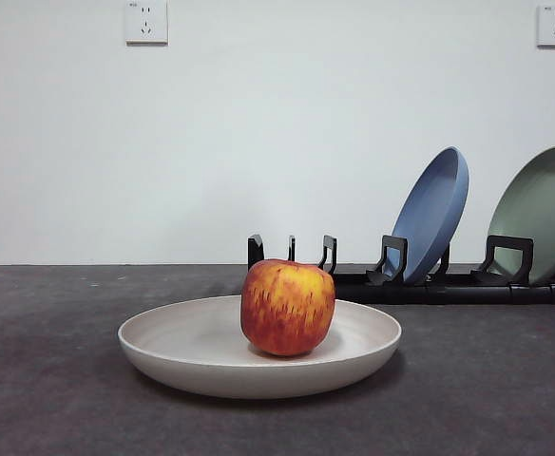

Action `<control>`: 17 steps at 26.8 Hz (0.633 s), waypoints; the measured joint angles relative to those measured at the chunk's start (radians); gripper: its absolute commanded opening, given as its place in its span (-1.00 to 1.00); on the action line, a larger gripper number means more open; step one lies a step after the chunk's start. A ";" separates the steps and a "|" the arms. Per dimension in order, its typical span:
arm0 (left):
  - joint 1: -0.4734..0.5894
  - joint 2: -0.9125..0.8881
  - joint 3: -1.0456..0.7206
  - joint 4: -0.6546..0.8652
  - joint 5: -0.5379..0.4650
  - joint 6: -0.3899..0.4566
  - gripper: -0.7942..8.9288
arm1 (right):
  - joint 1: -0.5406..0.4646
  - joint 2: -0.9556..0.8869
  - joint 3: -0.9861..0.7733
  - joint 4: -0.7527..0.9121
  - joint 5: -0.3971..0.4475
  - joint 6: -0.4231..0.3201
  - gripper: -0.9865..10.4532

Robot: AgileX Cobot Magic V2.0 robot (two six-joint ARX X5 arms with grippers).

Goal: Take the yellow plate from the plate rack,put the plate on the table,take the apple from the table,put the apple in the plate

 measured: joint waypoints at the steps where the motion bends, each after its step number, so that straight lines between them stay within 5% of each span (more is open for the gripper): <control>1: 0.064 -0.009 0.000 0.036 0.027 0.047 -0.84 | 0.000 0.000 0.000 0.000 0.000 0.000 -0.83; 8: 0.564 -0.110 -0.058 0.058 0.502 0.135 -0.84 | 0.000 0.002 0.000 0.000 0.000 0.000 -0.83; 12: 0.761 -0.218 -0.197 0.138 0.515 0.142 -0.84 | 0.000 0.003 0.000 0.000 0.000 0.000 -0.83; 17: 0.885 -0.419 -0.466 0.292 0.495 0.179 -0.84 | 0.000 0.005 0.000 0.000 0.000 0.000 -0.83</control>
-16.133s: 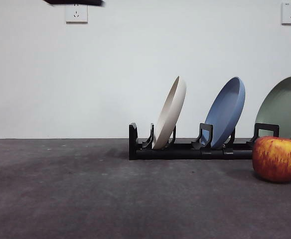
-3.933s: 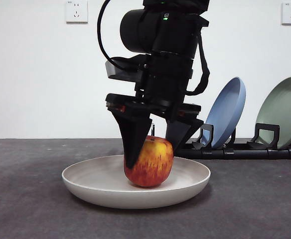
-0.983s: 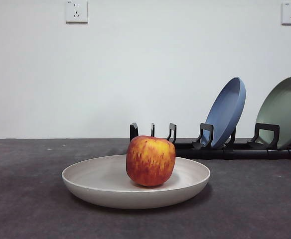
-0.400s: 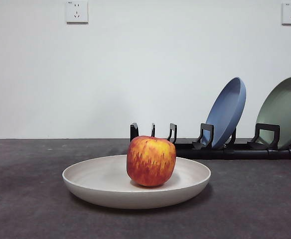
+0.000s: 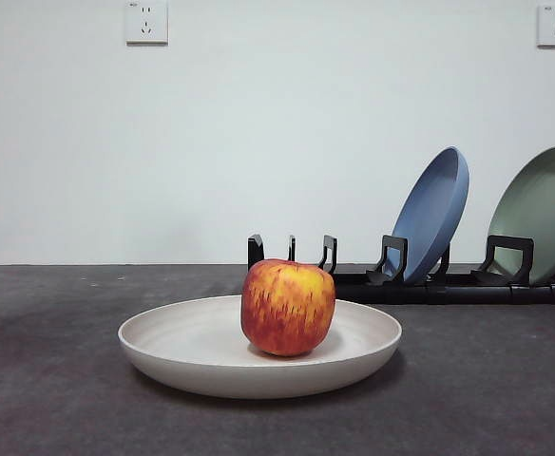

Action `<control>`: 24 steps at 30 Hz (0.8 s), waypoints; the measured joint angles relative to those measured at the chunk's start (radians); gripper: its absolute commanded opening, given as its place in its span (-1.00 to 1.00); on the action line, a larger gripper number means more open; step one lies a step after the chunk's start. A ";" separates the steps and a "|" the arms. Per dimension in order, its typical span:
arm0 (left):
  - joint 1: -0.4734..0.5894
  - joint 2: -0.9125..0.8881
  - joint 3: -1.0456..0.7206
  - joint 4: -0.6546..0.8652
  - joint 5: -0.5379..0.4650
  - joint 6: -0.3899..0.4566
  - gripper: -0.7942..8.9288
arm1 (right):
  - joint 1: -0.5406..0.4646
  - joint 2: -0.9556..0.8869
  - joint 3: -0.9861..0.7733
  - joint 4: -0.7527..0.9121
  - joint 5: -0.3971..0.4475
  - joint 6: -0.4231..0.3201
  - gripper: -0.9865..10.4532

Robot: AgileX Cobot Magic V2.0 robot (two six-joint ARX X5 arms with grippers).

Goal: Take the yellow plate from the plate rack,put the plate on the table,take the apple from the table,put the apple in the plate

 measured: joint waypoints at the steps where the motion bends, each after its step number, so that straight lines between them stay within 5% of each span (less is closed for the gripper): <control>1: 0.018 -0.047 -0.063 0.023 -0.017 0.005 -0.84 | 0.000 0.001 0.000 0.000 0.000 0.000 -0.83; 13: 0.122 -0.439 -0.716 0.106 -0.082 -0.076 -0.84 | 0.000 0.006 0.000 0.000 0.000 0.000 -0.83; 24: 0.126 -0.577 -0.904 0.163 -0.116 -0.208 -0.84 | 0.000 0.008 0.000 0.000 0.000 0.000 -0.83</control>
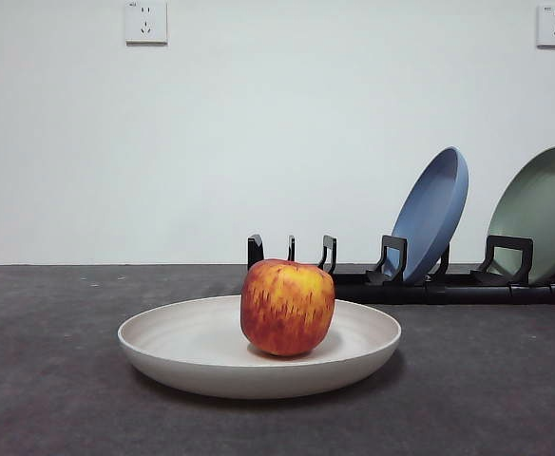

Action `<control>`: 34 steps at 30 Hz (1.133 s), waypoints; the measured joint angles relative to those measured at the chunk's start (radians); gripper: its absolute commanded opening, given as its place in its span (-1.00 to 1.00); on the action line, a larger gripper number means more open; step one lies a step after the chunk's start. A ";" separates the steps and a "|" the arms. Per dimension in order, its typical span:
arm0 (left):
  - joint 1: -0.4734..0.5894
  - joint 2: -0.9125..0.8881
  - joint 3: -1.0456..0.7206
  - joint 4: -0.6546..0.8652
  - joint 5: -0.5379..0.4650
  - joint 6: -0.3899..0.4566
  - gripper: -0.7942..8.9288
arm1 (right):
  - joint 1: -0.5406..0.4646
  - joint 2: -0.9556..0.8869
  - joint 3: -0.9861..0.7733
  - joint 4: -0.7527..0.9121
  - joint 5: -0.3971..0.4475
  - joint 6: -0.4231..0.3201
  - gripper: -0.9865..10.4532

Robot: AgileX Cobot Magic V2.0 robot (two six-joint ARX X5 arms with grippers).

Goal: Take the yellow plate from the plate rack,put the plate on the table,take the apple from the table,put the apple in the plate

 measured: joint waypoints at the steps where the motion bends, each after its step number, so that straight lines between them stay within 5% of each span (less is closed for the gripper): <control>1: 0.000 0.000 0.000 -0.002 0.000 -0.005 -0.84 | 0.000 0.000 0.000 0.000 0.000 0.000 -0.83; 26: 0.000 0.013 0.000 -0.032 0.016 -0.044 -0.84 | 0.000 0.004 0.000 0.000 0.030 -0.005 -0.83; 31: 0.000 0.013 0.000 -0.032 0.016 -0.044 -0.84 | -0.093 -0.051 -0.008 0.104 0.054 -0.085 -0.83; 34: 0.000 0.014 0.000 -0.032 0.016 -0.044 -0.84 | -0.204 -0.147 -0.055 0.299 -0.043 -0.120 -0.83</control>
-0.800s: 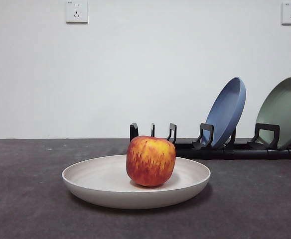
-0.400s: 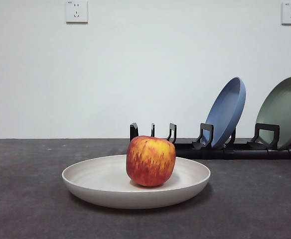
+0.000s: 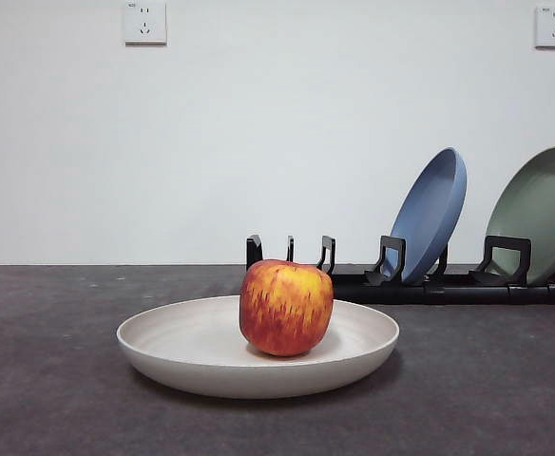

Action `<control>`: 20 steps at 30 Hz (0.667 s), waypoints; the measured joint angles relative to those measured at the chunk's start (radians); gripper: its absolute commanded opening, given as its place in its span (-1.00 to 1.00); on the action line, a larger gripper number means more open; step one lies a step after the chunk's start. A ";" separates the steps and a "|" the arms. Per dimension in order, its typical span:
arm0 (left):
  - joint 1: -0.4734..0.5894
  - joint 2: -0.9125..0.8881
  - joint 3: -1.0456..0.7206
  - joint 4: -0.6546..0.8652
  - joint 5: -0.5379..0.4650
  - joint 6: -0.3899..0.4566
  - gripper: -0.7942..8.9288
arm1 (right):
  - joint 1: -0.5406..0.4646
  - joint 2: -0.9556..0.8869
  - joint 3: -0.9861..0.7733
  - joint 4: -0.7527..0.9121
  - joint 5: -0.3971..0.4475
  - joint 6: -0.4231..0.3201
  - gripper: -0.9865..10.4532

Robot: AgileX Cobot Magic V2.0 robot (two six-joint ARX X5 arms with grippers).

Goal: Take the yellow plate from the plate rack,put the plate on the table,take the apple from the table,put the apple in the plate

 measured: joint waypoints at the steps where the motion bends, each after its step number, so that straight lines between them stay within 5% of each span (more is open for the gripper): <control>1: 0.000 0.000 0.000 0.000 0.000 0.000 -0.84 | -0.041 -0.034 -0.027 0.061 -0.039 -0.006 -0.83; 4: 0.000 0.002 0.000 0.000 0.000 0.000 -0.84 | -0.196 -0.162 -0.153 0.263 -0.132 -0.018 -0.83; 10: 0.000 0.002 0.000 0.000 0.000 0.000 -0.84 | -0.471 -0.411 -0.477 0.560 -0.135 -0.043 -0.83; 20: 0.000 0.002 0.000 0.000 0.000 0.000 -0.84 | -0.580 -0.742 -1.059 0.876 -0.138 -0.052 -0.83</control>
